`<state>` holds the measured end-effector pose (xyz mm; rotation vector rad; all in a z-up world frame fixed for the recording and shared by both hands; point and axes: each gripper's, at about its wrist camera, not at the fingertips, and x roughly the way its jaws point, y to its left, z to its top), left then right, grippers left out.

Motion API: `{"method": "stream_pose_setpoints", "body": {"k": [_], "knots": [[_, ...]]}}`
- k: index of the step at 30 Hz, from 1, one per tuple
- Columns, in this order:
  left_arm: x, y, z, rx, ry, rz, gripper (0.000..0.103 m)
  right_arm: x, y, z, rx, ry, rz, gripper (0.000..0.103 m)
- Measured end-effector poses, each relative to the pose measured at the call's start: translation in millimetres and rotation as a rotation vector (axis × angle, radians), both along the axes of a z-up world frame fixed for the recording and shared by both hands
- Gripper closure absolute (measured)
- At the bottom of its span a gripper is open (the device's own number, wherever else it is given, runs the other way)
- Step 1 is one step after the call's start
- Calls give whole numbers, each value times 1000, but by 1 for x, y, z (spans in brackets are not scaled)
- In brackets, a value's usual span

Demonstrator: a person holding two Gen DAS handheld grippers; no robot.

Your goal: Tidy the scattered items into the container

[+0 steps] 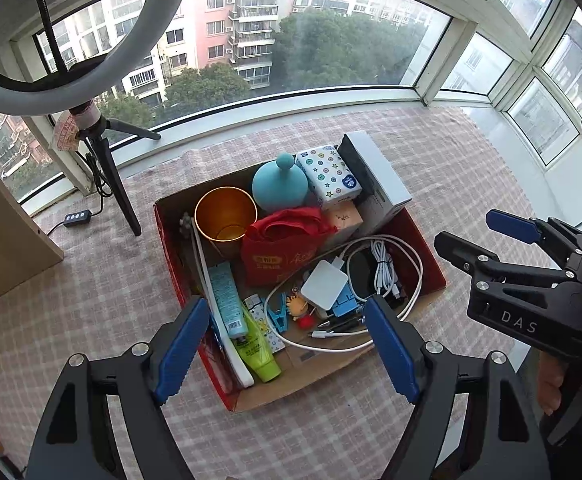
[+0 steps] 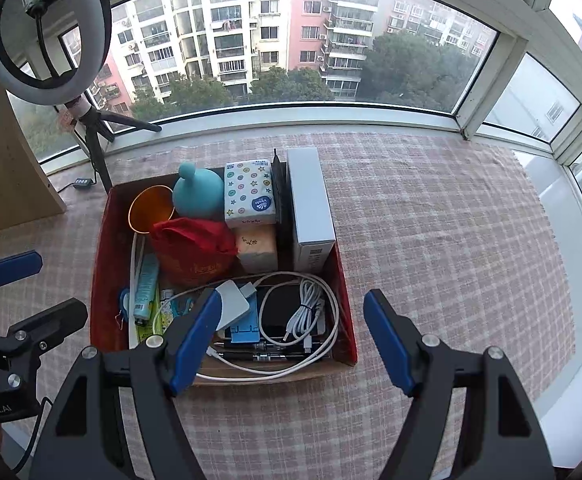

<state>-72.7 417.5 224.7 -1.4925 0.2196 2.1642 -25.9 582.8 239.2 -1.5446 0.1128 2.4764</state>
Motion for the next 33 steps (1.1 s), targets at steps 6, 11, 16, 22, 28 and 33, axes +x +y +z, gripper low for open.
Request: {"method": "stream_pose_setpoints", "body": {"k": [6,11,16,22,28,33], "knots": [[0,-2,6,-12,31,22,24,1,-3,3,10,11,3,30],[-1,-6,8,-14,38,29,24,6,-1,6,5,20,-4,30],[0,-8,9,-21,48,25,25,13,4,12,-7,34,-22,30],[2,-11,11,-20,56,24,24,19,7,14,-12,43,-37,30],[2,-11,11,-17,54,21,24,19,5,13,-8,40,-33,30],[1,-10,10,-19,46,20,24,18,6,12,-9,37,-36,30]]}}
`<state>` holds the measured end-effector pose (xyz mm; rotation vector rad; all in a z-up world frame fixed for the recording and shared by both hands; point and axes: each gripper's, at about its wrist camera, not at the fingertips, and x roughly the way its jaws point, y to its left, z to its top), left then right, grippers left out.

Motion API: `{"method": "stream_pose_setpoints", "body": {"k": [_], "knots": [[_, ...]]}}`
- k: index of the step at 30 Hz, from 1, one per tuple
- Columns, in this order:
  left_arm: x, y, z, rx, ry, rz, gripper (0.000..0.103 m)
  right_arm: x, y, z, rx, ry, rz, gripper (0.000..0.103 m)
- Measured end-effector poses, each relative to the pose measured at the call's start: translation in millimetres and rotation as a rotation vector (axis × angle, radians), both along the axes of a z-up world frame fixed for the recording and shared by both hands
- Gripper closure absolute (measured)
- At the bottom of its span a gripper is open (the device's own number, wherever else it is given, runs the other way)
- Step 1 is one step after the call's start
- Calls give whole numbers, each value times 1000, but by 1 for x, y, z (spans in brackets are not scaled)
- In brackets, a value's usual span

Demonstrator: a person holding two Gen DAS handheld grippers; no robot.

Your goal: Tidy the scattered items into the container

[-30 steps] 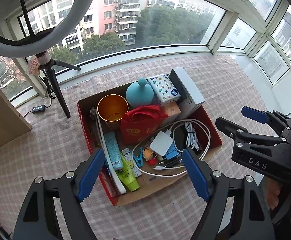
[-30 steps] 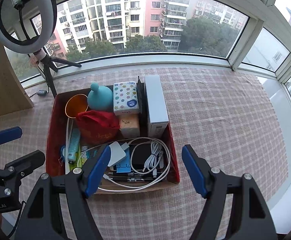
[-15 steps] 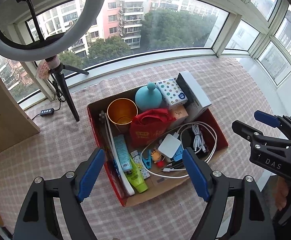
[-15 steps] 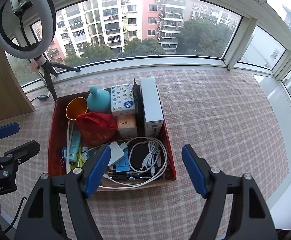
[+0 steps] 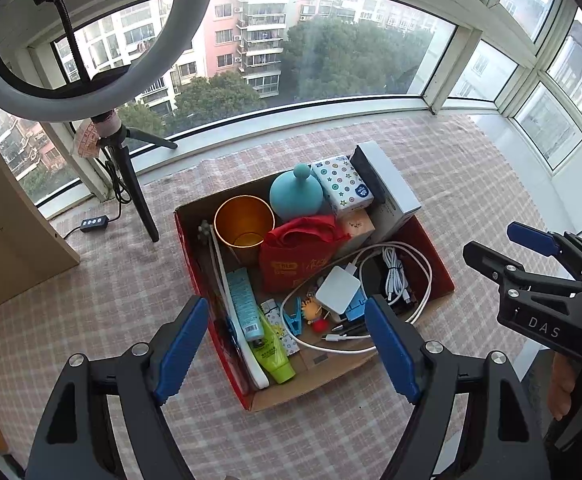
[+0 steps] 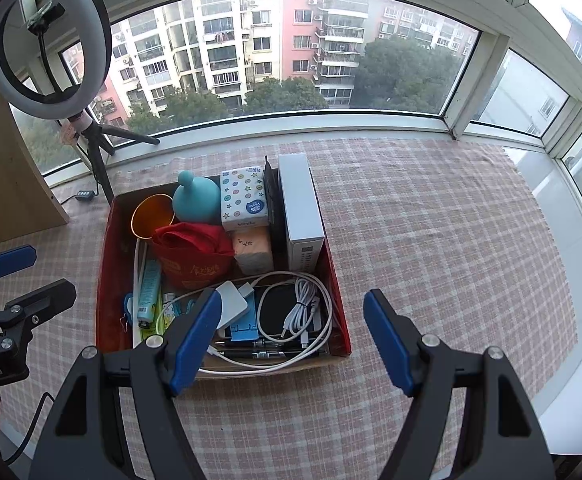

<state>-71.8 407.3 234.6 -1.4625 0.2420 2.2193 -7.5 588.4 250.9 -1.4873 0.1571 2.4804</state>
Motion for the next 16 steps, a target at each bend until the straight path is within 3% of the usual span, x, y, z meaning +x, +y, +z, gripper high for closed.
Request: {"method": "stream_pose_setpoints", "body": {"k": [16], "knots": [[2,4,3,-1,18,-13,24,-3,0,-2,4,-5,0,30]]}}
